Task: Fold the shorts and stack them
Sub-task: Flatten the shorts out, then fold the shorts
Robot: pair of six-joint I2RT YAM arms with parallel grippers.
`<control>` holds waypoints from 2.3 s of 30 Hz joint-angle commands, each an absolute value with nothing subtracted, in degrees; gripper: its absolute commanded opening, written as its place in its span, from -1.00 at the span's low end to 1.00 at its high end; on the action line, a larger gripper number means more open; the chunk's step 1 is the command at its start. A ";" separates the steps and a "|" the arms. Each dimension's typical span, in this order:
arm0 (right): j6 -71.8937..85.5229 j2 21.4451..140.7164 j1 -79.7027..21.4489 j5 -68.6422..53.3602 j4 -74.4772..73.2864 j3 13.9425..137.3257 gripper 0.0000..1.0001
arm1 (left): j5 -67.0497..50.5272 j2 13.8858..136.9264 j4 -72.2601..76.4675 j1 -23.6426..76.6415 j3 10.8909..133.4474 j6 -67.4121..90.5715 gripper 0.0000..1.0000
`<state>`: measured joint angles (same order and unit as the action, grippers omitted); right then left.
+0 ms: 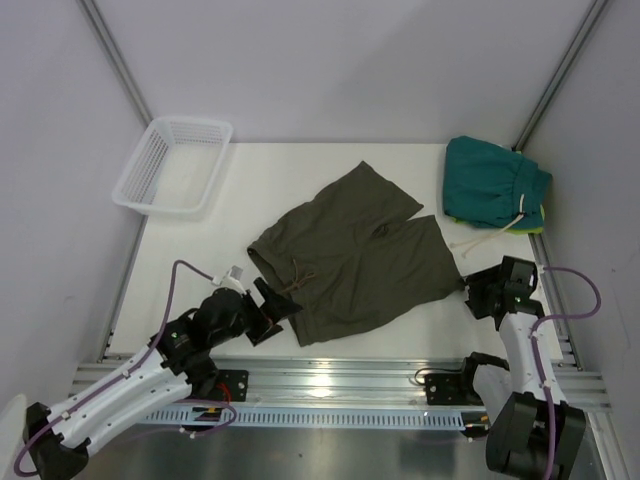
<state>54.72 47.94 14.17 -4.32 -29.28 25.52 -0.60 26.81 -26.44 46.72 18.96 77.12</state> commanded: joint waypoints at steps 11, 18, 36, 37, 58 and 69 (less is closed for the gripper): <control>60.82 56.33 11.25 -1.69 -10.82 21.01 0.16 | 5.10 18.90 -22.41 46.32 8.79 88.59 0.99; 61.26 66.08 10.63 0.00 -4.48 22.06 -0.26 | 6.06 24.60 -20.92 49.30 10.72 87.71 0.99; 60.82 67.41 12.04 2.73 -2.64 22.94 -1.00 | 21.00 44.10 -11.00 68.20 11.60 105.55 0.99; 60.73 67.41 11.95 2.81 -2.81 23.11 -1.00 | 21.61 45.08 -10.38 68.12 11.69 105.82 0.98; 58.71 67.33 12.04 2.02 -2.90 23.64 -1.00 | 19.33 62.23 -2.89 70.05 12.57 112.41 0.01; 56.08 67.33 12.22 2.63 -5.62 25.75 -1.00 | 22.85 58.80 -8.60 69.96 14.23 110.74 -0.99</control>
